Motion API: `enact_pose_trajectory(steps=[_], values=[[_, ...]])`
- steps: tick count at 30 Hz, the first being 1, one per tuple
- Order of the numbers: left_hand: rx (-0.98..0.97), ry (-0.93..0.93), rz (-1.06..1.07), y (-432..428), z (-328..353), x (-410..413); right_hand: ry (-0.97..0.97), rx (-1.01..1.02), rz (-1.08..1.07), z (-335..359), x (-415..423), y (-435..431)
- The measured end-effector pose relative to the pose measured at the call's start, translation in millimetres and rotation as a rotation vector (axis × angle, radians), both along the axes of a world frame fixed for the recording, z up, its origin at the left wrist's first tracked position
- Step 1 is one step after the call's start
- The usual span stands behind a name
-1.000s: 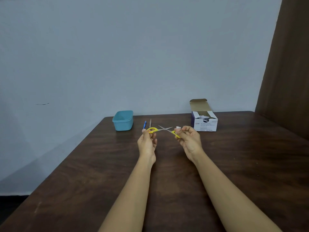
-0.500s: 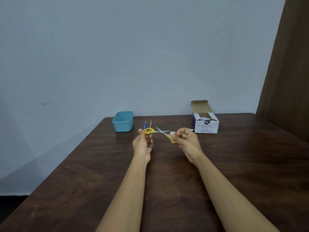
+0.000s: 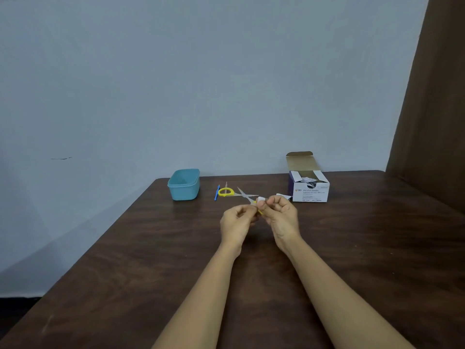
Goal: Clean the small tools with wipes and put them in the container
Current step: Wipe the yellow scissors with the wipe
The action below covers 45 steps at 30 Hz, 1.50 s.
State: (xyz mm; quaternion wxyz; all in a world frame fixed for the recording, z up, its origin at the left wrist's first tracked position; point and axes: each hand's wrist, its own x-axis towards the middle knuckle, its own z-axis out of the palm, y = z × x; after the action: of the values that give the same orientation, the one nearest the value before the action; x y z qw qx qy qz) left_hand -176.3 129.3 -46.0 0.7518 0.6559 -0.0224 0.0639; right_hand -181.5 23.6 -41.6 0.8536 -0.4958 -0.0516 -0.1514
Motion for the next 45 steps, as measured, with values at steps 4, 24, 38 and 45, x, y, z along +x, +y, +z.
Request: enact_pose_trajectory(steps=[4,24,38,45], values=[[-0.001,-0.014,0.034,2,-4,4,0.053,0.009,0.047,1,0,3],[0.483,-0.23,-0.123,5,-3,-4,0.196,0.024,-0.202,-3,11,-16],[0.569,-0.292,-0.14,6,-7,4,0.242,-0.117,-0.224,-5,17,-17],[0.601,-0.319,-0.121,6,-8,6,0.237,-0.101,-0.262,-6,19,-15]])
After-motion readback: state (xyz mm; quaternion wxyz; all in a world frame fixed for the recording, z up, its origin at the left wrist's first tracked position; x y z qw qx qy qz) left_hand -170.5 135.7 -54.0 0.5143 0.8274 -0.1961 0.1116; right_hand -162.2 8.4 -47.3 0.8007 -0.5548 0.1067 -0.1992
